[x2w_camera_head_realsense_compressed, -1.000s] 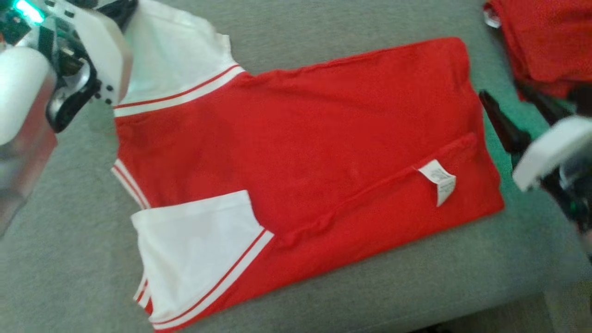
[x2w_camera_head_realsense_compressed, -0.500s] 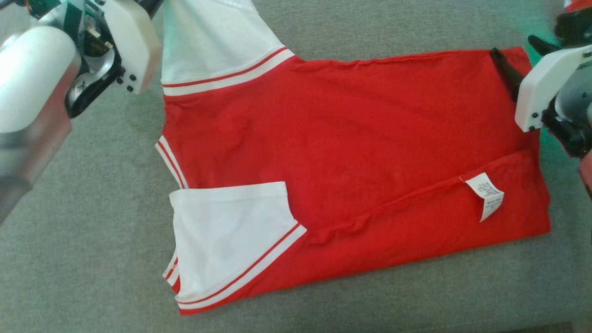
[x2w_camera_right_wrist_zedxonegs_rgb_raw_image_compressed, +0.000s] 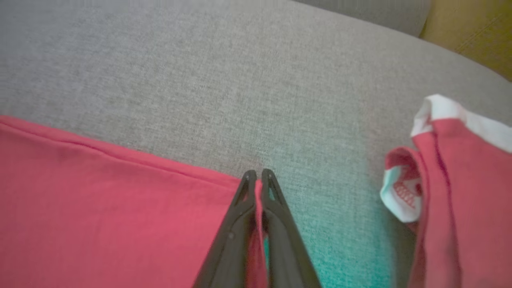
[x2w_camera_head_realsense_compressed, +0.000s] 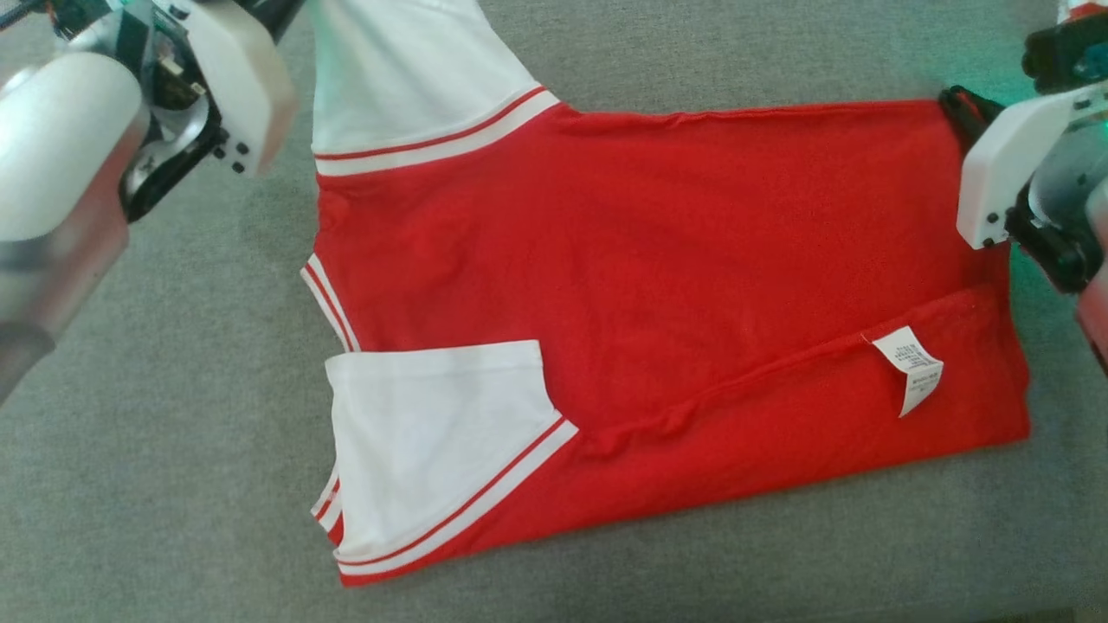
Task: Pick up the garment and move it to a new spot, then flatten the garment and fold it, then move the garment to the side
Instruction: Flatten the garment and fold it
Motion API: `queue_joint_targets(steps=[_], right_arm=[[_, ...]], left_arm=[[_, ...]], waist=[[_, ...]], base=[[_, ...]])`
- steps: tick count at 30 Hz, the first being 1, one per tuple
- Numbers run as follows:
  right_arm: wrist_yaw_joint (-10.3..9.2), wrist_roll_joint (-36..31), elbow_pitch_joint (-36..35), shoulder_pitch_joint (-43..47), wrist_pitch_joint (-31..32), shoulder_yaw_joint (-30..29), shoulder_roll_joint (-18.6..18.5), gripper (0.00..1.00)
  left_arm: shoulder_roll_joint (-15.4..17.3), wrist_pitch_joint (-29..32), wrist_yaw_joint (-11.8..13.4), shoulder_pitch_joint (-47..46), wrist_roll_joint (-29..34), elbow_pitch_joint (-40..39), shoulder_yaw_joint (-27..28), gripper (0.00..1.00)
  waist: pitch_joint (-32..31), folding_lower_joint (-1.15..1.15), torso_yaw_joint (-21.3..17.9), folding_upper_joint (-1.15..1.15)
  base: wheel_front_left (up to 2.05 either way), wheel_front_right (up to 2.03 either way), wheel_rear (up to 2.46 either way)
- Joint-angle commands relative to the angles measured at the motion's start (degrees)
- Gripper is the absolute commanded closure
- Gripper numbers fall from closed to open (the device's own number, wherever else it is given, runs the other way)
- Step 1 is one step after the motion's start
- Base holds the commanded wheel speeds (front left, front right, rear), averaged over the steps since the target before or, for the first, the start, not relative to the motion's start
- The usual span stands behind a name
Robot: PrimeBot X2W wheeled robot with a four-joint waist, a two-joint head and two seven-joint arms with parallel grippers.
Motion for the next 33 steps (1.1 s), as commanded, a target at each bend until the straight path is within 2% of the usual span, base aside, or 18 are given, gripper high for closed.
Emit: queue_joint_targets(steps=[1,9,15,21,26,33], right_arm=[[0.36,0.47,-0.76,-0.14,-1.75,0.41,-0.97,1.00],[0.36,4.33,-0.35,-2.13,-12.71,-2.80,-1.32,1.00],[0.36,8.34,-3.50,1.69,-16.06,-2.30,-4.06,1.00],[0.36,11.45,-7.49,9.00,-18.19,-2.10,-7.38,1.00],[0.36,13.65,-10.94,15.82,-20.44,-4.01,-9.67,1.00],[0.36,13.88,-15.22,24.41,-21.86,-7.27,-10.52,1.00]], left_arm=[[2.32,-1.45,0.11,-4.07,0.62,-0.05,2.13,1.00],[0.42,-13.86,1.85,-6.57,4.08,4.48,3.90,1.00],[-0.37,-15.48,0.87,-3.21,1.78,4.35,2.92,1.00],[2.16,-16.51,0.87,3.84,-0.16,0.15,1.40,1.00],[5.25,-17.97,4.26,10.59,-1.81,-7.24,1.34,1.00],[12.44,-16.86,11.12,20.71,-3.34,-21.48,0.29,1.00]], waist=[[-0.02,0.00,0.09,0.00],[-1.52,0.00,1.52,0.00],[-3.87,0.00,3.34,0.00],[-7.02,0.00,5.34,0.00],[-9.41,0.00,7.00,0.00],[-11.66,0.00,7.84,0.00]], base=[[0.00,0.00,0.00],[0.00,0.00,0.00],[0.00,0.00,0.00],[0.00,0.00,0.00],[0.00,0.00,0.00],[0.00,0.00,0.00]])
